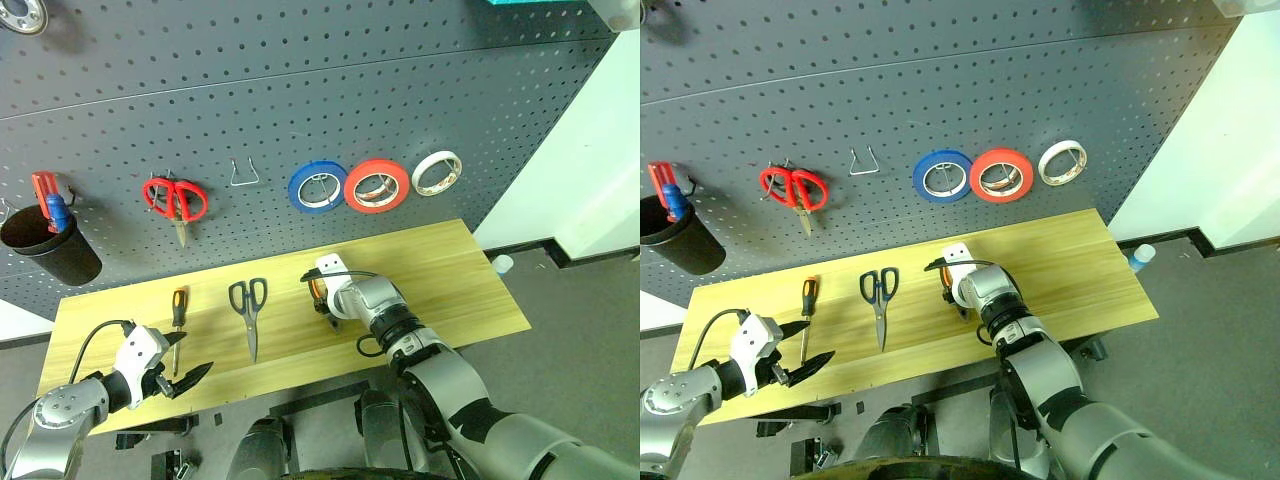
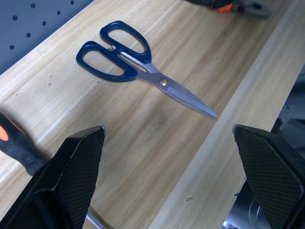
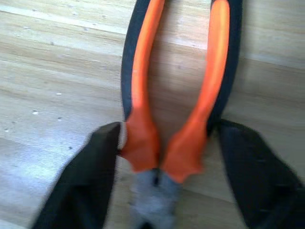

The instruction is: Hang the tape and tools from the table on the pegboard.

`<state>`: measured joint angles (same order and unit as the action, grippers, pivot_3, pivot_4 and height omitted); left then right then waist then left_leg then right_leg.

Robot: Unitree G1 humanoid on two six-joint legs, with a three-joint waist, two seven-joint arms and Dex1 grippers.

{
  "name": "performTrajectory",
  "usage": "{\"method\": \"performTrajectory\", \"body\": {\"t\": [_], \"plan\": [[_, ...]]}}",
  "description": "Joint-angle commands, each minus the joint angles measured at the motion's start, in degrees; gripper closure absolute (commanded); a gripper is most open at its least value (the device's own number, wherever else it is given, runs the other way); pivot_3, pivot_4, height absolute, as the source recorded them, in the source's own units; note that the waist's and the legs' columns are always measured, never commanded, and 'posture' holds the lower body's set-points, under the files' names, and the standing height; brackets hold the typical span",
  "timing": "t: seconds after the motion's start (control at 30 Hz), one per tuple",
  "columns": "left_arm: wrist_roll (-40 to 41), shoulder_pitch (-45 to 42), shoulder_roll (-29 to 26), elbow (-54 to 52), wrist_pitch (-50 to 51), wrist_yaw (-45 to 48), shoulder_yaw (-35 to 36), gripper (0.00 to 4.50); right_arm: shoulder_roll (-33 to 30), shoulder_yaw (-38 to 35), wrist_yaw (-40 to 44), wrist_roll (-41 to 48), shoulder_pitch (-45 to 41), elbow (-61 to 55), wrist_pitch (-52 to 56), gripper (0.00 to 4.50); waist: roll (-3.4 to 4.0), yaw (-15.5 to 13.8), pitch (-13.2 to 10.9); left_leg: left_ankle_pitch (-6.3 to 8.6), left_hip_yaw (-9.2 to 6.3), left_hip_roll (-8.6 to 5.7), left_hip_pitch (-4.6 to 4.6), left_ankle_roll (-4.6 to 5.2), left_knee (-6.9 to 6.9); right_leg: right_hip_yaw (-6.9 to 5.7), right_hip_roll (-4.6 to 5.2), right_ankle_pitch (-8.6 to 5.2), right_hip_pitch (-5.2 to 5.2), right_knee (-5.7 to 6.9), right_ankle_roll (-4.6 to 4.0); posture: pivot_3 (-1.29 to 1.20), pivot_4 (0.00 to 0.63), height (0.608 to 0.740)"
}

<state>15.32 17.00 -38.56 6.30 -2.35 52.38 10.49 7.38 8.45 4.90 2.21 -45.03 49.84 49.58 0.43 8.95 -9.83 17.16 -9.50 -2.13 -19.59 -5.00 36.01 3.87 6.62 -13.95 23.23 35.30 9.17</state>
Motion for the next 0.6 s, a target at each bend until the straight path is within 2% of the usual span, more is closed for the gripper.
{"method": "performTrajectory", "body": {"t": [0.03,0.23,0.3,0.4,0.47,0.53,0.6], "plan": [[0.66,0.34,-0.11,-1.79,0.05,-0.25,1.21,0.00,5.82,1.75,1.01,-0.53,-0.41,2.03,0.58,2.40,-0.01,0.02,0.00,0.00,0.00,0.00,0.00,0.00,-0.01,0.00,0.00,0.00,0.00,0.00,0.00,-0.09,0.183,0.738],[0.58,0.22,0.12,-1.85,0.13,-0.53,1.24,0.00,5.06,3.90,2.47,-1.59,0.47,0.46,0.52,2.40,-0.02,0.00,0.01,0.00,0.00,0.01,0.01,0.00,-0.01,0.00,0.00,-0.01,0.00,0.00,0.00,-0.09,0.177,0.738],[0.63,0.27,0.29,-2.13,0.09,-0.72,1.32,0.00,2.84,8.85,6.85,-3.49,2.18,-3.90,-1.77,2.40,-0.04,0.01,0.01,0.00,0.00,0.01,0.01,0.00,-0.03,0.00,0.00,-0.01,0.01,0.00,0.00,-0.09,0.175,0.738],[1.01,0.70,0.37,-2.65,-0.06,-0.73,1.85,0.00,-1.65,14.98,12.56,-5.83,5.97,-13.30,-4.70,2.40,-0.12,-0.06,0.05,0.00,-0.03,0.01,-0.12,0.00,-0.08,-0.01,0.00,-0.08,0.16,0.00,0.03,-0.09,0.172,0.738],[1.90,1.30,0.42,-2.77,-0.15,-0.77,3.02,0.00,-7.62,20.05,18.14,-8.05,9.64,-23.57,-10.10,2.40,-0.10,-0.32,0.03,0.00,-0.04,0.00,-0.47,-0.01,-0.02,-0.01,0.01,-0.09,0.45,0.00,0.04,-0.10,0.167,0.738],[2.84,1.71,0.59,-2.78,-0.07,-0.81,4.23,0.00,-12.09,21.81,22.02,-8.30,12.78,-31.83,-15.80,2.40,-0.10,-0.38,0.00,-0.05,-0.06,-0.08,-1.14,-0.09,0.11,-0.03,0.10,-0.06,1.06,0.06,0.05,-0.10,0.164,0.738],[3.75,1.98,0.81,-2.46,-0.19,-0.79,5.52,0.00,-16.51,23.17,26.65,-8.00,14.79,-39.24,-20.20,2.40,-0.14,-0.40,0.01,-0.06,-0.06,-0.09,-1.38,-0.11,0.12,-0.04,0.13,-0.06,1.27,0.04,0.05,-0.11,0.156,0.738]]}}
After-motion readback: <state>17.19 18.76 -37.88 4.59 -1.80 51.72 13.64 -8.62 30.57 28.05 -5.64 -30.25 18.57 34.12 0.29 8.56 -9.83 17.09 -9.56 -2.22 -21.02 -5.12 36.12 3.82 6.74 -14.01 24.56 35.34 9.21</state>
